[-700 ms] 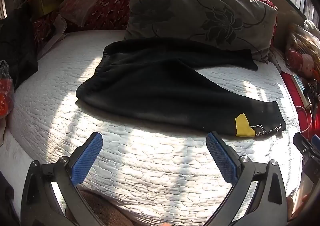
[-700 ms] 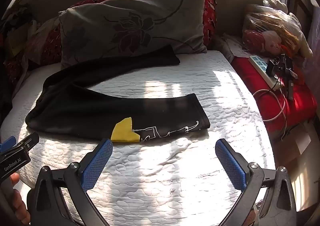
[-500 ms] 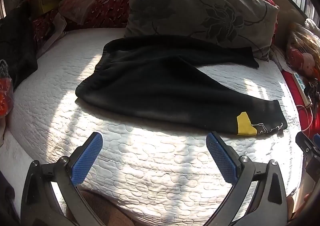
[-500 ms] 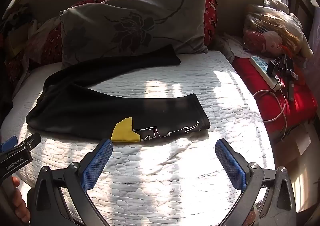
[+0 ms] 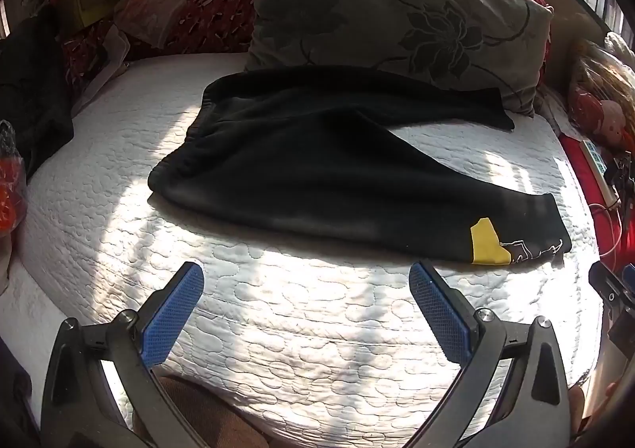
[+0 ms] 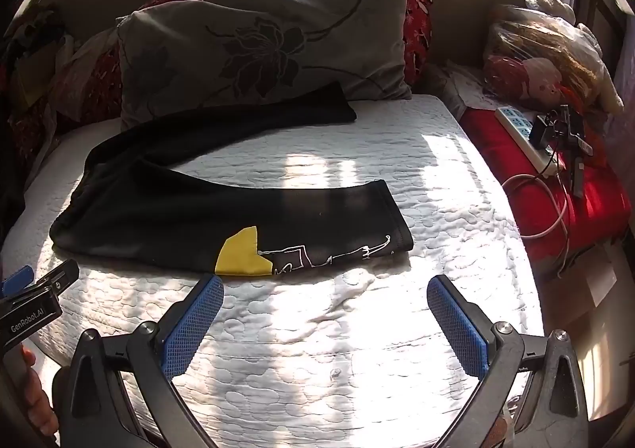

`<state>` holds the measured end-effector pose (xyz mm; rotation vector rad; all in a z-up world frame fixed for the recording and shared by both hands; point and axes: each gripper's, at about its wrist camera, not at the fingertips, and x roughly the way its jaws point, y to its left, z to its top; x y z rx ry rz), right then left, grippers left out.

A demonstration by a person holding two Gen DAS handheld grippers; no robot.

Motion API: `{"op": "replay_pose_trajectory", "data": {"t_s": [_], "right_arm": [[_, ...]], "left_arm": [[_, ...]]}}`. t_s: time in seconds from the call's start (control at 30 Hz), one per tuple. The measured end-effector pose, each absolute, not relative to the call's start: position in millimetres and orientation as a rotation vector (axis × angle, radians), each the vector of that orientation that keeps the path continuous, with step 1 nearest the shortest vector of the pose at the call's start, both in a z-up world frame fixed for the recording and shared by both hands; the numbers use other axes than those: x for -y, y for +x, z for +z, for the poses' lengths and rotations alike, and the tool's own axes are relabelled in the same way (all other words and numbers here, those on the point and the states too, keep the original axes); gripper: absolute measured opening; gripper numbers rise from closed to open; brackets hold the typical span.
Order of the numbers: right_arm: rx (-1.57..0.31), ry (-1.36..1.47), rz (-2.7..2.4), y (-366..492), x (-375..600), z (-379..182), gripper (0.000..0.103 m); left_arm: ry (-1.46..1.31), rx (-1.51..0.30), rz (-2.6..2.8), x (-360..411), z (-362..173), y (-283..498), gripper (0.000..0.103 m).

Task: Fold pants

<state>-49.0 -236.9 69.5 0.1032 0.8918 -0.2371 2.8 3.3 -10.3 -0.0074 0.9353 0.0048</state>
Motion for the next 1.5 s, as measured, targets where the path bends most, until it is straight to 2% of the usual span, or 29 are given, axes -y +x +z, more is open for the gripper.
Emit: {"op": "replay_pose_trajectory", "data": {"t_s": [0.73, 1.5], "right_arm": [[-0.907, 0.109, -0.221, -44.1, 237.1, 65.2, 0.103], [-0.953, 0.120, -0.171, -2.3, 251.9, 56.8, 0.103]], "left_arm": [[-0.017, -0.958, -0.010, -4.4, -12.9, 11.8, 0.103], [0.005, -1.011, -0.008, -0.4, -27.3, 51.6, 0.103]]}}
